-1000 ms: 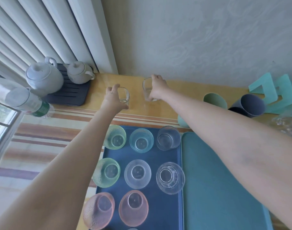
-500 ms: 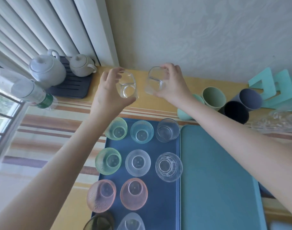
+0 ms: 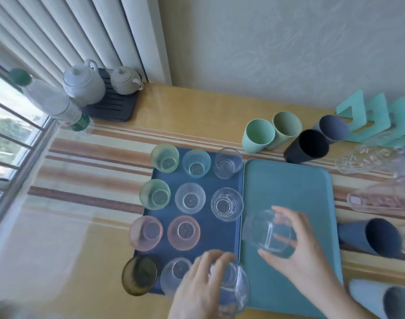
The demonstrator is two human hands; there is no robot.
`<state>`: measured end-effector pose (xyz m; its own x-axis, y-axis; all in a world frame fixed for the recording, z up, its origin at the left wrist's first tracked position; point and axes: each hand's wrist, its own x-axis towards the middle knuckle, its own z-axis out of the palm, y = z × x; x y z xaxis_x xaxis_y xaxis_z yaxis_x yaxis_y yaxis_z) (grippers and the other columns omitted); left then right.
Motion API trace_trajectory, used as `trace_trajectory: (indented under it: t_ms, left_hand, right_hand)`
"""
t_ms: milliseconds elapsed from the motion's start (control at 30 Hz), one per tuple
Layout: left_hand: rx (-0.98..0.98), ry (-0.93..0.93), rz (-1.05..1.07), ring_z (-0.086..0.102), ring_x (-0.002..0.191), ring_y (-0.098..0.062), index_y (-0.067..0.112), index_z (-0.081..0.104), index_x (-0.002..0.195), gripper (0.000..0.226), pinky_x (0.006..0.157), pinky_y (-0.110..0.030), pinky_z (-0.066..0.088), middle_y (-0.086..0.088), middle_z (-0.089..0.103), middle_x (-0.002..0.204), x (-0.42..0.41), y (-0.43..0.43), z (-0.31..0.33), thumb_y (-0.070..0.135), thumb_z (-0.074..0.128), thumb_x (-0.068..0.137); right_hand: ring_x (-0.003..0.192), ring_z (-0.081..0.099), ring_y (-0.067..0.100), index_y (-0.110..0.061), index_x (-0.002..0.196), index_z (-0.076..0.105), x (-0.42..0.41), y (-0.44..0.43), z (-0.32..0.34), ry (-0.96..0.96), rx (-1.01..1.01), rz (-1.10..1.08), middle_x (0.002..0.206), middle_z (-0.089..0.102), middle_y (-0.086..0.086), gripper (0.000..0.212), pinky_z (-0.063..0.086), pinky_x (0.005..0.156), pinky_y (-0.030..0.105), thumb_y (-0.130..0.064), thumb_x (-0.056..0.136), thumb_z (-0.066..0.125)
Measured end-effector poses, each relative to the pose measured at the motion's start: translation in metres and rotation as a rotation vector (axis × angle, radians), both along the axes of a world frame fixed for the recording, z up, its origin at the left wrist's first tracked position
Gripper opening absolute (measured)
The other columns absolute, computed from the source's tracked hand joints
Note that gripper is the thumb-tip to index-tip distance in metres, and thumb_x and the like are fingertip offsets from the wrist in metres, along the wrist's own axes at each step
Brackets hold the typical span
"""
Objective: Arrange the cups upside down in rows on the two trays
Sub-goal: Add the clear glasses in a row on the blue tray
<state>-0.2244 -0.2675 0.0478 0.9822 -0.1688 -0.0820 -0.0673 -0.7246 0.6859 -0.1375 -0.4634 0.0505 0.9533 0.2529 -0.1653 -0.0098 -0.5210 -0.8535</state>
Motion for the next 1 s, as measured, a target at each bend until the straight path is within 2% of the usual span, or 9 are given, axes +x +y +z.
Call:
trace_trajectory:
  t_ms: [100,167,267,333,400,467,633,800,1000]
  left_hand:
    - [0.062,0.046,-0.009,0.050,0.089,-0.002,0.033,0.049,0.109,0.063,0.061,-0.012,0.047,0.015,0.046,0.104,-0.025,-0.018,-0.026,0.048,0.048,0.048]
    - [0.103,0.039,-0.008,0.055,0.088,-0.005,0.031,0.049,0.106,0.059,0.062,-0.013,0.048,0.013,0.053,0.101,-0.035,-0.025,-0.043,0.038,0.044,0.048]
    - [0.169,0.010,0.014,0.055,0.091,-0.011,0.025,0.049,0.107,0.057,0.062,-0.016,0.051,0.008,0.054,0.103,-0.040,-0.030,-0.061,0.028,0.038,0.052]
    - [0.178,0.002,0.035,0.047,0.095,-0.013,0.021,0.048,0.109,0.058,0.062,-0.018,0.053,0.005,0.046,0.107,-0.041,-0.029,-0.068,0.019,0.050,0.051]
    - [0.200,0.059,0.031,0.045,0.096,-0.013,0.020,0.048,0.109,0.077,0.062,-0.018,0.052,0.003,0.045,0.108,-0.041,-0.027,-0.075,0.016,0.075,0.037]
    - [0.209,0.103,0.045,0.045,0.096,-0.013,0.019,0.049,0.110,0.089,0.061,-0.016,0.052,0.002,0.053,0.106,-0.041,-0.025,-0.080,0.016,0.082,0.026]
    - [0.249,0.031,0.075,0.051,0.097,-0.015,0.014,0.048,0.112,0.052,0.065,-0.019,0.053,-0.002,0.065,0.099,-0.041,-0.027,-0.094,0.017,0.046,0.060]
    - [0.396,-0.092,0.081,0.061,0.086,-0.020,0.011,0.049,0.107,0.038,0.083,-0.034,0.038,-0.004,0.070,0.090,-0.042,-0.029,-0.099,0.011,0.040,0.070]
    - [0.402,0.002,0.069,0.064,0.086,-0.019,0.010,0.052,0.112,0.053,0.085,-0.032,0.034,-0.002,0.069,0.093,-0.044,-0.029,-0.092,0.021,0.044,0.061]
  right_hand:
    - [0.114,0.049,0.008,-0.047,0.118,0.041,-0.028,0.009,-0.027,0.049,-0.027,-0.005,0.113,0.042,-0.022,0.083,0.052,0.089,0.044,-0.010,0.056,0.082]
    - [0.115,0.048,0.006,-0.047,0.117,0.040,-0.039,0.020,-0.041,0.070,-0.025,-0.025,0.113,0.040,-0.024,0.081,0.052,0.089,0.039,-0.013,0.057,0.081]
    - [0.110,0.047,0.003,-0.043,0.114,0.038,-0.046,0.037,-0.059,0.054,-0.070,-0.082,0.115,0.042,-0.020,0.078,0.041,0.090,0.011,-0.014,0.057,0.082]
    - [0.107,0.049,0.006,-0.038,0.114,0.037,-0.046,0.042,-0.067,0.069,-0.091,-0.112,0.113,0.046,-0.011,0.079,0.035,0.085,0.002,-0.012,0.056,0.083]
    - [0.108,0.050,0.009,-0.031,0.117,0.038,-0.045,0.044,-0.073,0.093,-0.085,-0.110,0.115,0.046,-0.006,0.078,0.034,0.086,0.002,-0.011,0.057,0.083]
    - [0.110,0.047,0.007,-0.029,0.119,0.036,-0.042,0.047,-0.077,0.102,-0.086,-0.079,0.116,0.044,-0.005,0.078,0.033,0.086,0.000,-0.008,0.059,0.082]
    - [0.112,0.043,0.002,-0.029,0.124,0.034,-0.038,0.054,-0.087,0.105,-0.136,0.000,0.118,0.037,-0.012,0.076,0.033,0.084,0.000,-0.010,0.065,0.077]
    - [0.114,0.042,0.002,-0.023,0.126,0.034,-0.037,0.056,-0.093,0.085,-0.149,0.024,0.120,0.036,-0.012,0.076,0.037,0.088,0.008,-0.012,0.065,0.079]
    - [0.117,0.033,-0.011,-0.031,0.129,0.027,-0.038,0.051,-0.093,0.103,-0.107,0.052,0.123,0.032,-0.018,0.082,0.028,0.095,0.001,-0.011,0.068,0.078]
